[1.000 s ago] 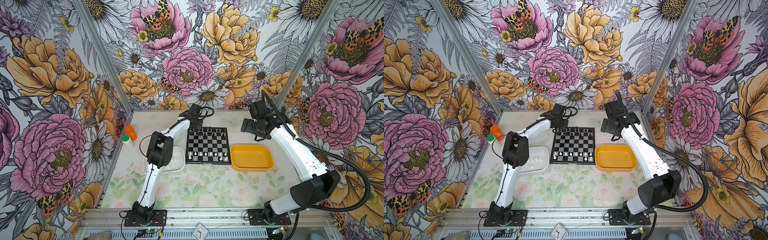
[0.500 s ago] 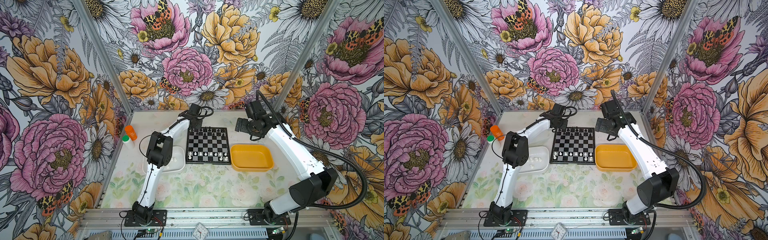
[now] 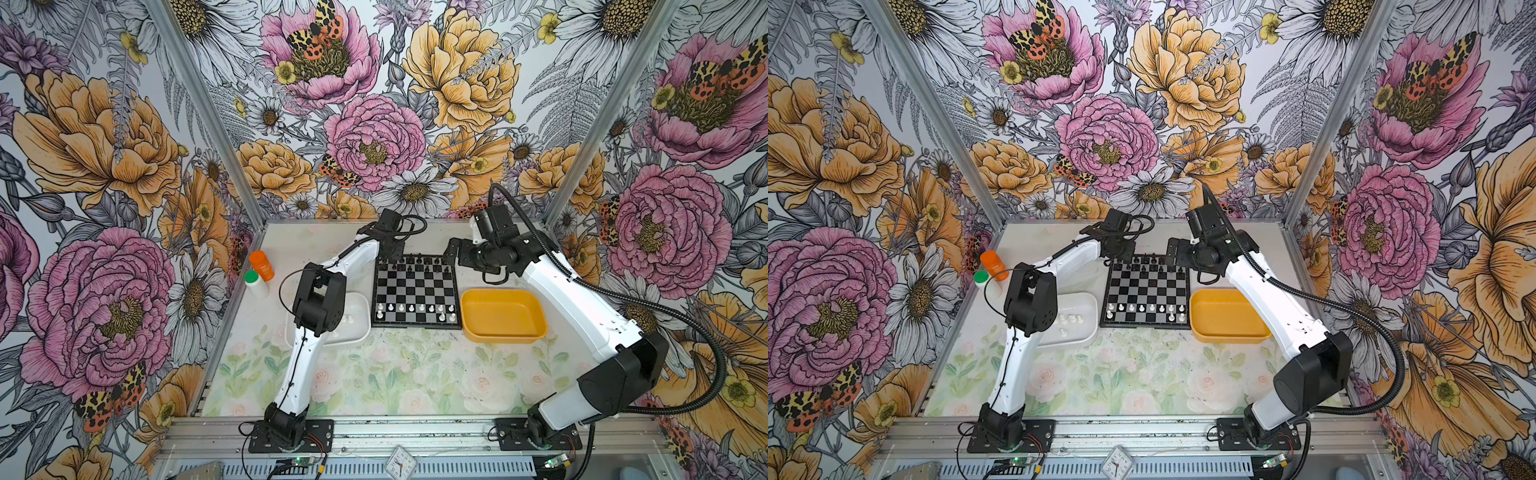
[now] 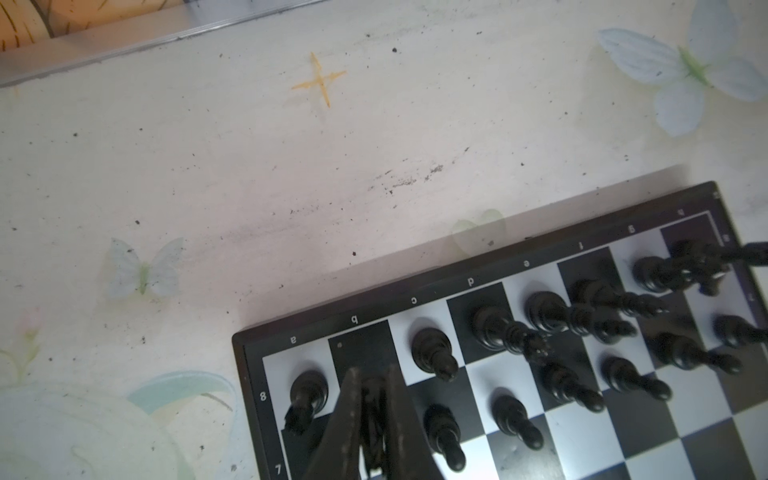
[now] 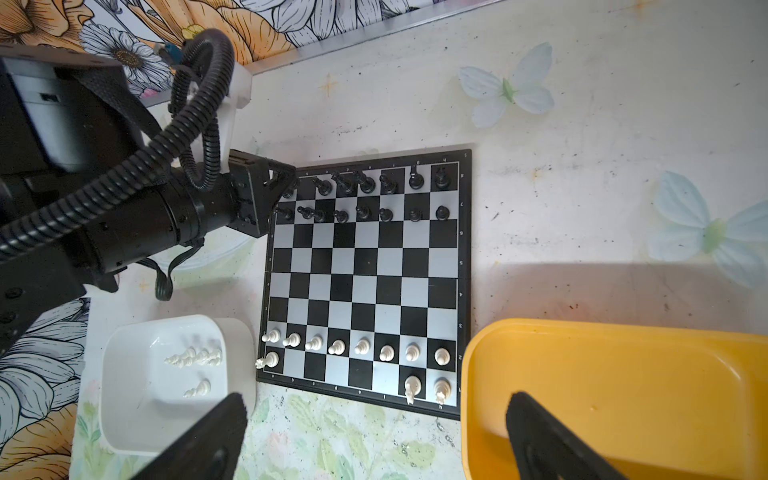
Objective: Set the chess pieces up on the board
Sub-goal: 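Hold the piece with the left gripper while the right arm reaches over the board, then open the left gripper to release the black piece on the far rank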
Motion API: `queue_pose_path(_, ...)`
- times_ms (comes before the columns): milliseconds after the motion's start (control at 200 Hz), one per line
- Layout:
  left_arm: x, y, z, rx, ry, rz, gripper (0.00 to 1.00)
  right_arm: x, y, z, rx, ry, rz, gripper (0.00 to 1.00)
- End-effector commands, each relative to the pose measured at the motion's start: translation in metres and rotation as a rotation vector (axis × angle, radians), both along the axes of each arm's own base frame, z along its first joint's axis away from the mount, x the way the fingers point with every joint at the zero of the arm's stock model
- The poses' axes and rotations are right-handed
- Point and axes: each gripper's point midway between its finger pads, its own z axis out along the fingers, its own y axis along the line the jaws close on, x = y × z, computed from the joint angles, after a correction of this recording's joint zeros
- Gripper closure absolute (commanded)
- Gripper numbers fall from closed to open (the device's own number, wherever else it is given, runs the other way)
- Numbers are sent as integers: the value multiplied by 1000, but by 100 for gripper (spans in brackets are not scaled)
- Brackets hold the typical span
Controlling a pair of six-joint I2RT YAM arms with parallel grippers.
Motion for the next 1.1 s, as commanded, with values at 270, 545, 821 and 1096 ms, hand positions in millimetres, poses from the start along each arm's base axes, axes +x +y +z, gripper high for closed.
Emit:
queue_pose_path(270, 4, 2, -17, -14, 20, -6, 99, 2, 3, 8, 2, -42, 19, 0)
queue_pose_path(545, 4, 1, -22, -11, 29, -8, 99, 2, 1, 13, -6, -58, 15, 0)
queue_pose_path(821, 6, 1, -26, -8, 31, -8, 98, 4, 0, 13, -13, -61, 21, 0)
queue_pose_path(1096, 9, -1, -26, -4, 21, -11, 96, 5, -2, 14, -17, -63, 19, 0)
